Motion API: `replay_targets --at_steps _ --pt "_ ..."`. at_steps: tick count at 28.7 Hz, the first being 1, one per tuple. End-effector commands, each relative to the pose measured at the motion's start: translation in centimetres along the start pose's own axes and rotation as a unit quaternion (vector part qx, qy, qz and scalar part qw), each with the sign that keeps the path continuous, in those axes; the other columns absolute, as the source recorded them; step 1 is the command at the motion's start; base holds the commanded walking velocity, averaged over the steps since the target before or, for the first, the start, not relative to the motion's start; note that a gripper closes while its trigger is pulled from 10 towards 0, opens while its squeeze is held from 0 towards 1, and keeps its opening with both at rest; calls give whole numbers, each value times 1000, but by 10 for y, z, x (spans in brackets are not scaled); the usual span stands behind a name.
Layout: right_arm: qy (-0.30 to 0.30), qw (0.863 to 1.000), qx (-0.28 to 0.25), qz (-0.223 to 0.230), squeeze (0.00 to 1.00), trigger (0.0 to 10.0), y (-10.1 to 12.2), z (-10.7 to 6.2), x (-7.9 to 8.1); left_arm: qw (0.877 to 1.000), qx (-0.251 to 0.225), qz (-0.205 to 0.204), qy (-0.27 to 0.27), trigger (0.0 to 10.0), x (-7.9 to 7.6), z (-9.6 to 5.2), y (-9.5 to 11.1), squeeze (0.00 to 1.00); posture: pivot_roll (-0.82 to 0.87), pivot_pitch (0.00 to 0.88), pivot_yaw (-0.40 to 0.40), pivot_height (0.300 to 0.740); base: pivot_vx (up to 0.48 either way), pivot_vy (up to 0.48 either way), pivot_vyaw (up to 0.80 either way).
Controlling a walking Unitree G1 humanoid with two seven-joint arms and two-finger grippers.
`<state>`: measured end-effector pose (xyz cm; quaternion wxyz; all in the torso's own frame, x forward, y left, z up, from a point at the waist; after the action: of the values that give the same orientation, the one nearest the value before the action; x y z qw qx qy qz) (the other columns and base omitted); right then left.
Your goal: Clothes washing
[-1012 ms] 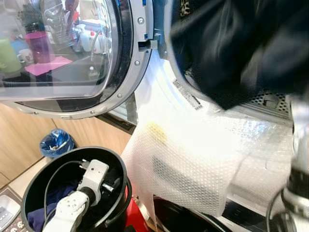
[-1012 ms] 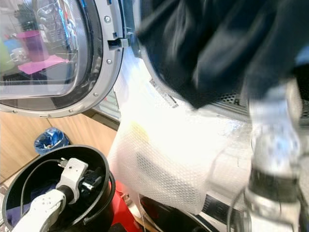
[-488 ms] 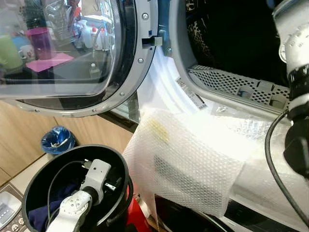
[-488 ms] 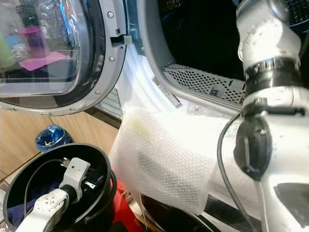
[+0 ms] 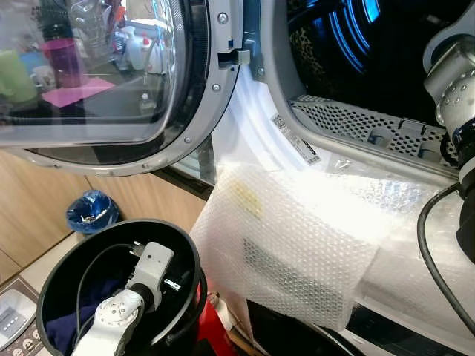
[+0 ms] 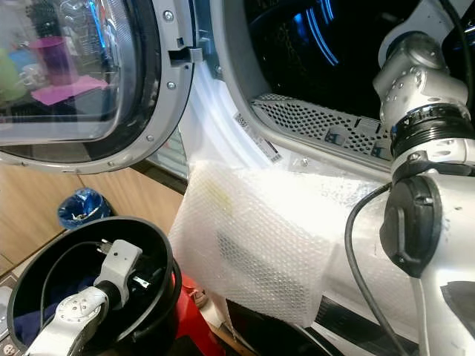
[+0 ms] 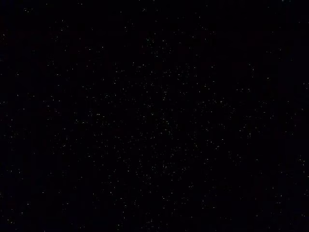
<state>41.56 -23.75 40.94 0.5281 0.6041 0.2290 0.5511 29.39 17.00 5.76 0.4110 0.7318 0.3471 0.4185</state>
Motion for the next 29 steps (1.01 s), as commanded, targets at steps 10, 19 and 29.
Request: replay_targets --at_steps 10,19,29 --pt "-112 989 -94 -33 1000 10000 47 1 -50 1000 18 10 -24 10000 -5 -3 -6 0 -53 0 39 740 0 0 0" --pt "-18 992 -52 -118 1000 10000 34 4 -40 999 20 10 -40 10000 -7 -5 -5 0 -63 0 53 740 0 0 0" --pt "-1 994 -110 -18 1000 10000 58 -1 -25 998 20 10 -51 10000 -8 -9 -3 0 -51 1 59 740 0 0 0"
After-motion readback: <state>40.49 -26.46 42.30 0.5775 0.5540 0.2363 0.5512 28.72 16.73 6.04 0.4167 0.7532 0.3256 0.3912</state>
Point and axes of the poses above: a point about 5 cm out from each wrist's last joint towards the gripper, its own z axis pointing out of the wrist towards the gripper, its own y axis along the axis of the wrist's last joint, x = y × z, the point moved 1 cm from there along z, pointing out of the wrist towards the gripper, and after that the axes turned 11 degrees about z, right-handed, at the moved point
